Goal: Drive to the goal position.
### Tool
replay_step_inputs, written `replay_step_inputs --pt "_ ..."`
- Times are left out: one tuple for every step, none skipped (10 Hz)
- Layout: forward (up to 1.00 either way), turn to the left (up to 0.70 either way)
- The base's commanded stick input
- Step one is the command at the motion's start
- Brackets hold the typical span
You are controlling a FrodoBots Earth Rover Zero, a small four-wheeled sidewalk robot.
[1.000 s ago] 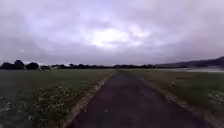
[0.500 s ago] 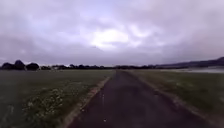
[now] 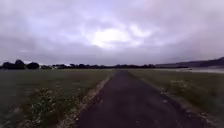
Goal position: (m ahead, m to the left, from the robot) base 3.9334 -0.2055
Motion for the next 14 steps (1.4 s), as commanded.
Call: replay_step_inputs --pt "0.50 0.00" --pt "0.50 0.00" --pt "0.50 0.00" --pt "0.50 0.00" --pt "0.50 0.00" --pt "0.50 0.00" --pt "0.50 0.00" --pt "0.50 0.00" --pt "0.50 0.00" --pt "0.50 0.00" --pt "0.50 0.00" --pt "0.50 0.00" --pt "0.50 0.00" --pt "0.50 0.00"
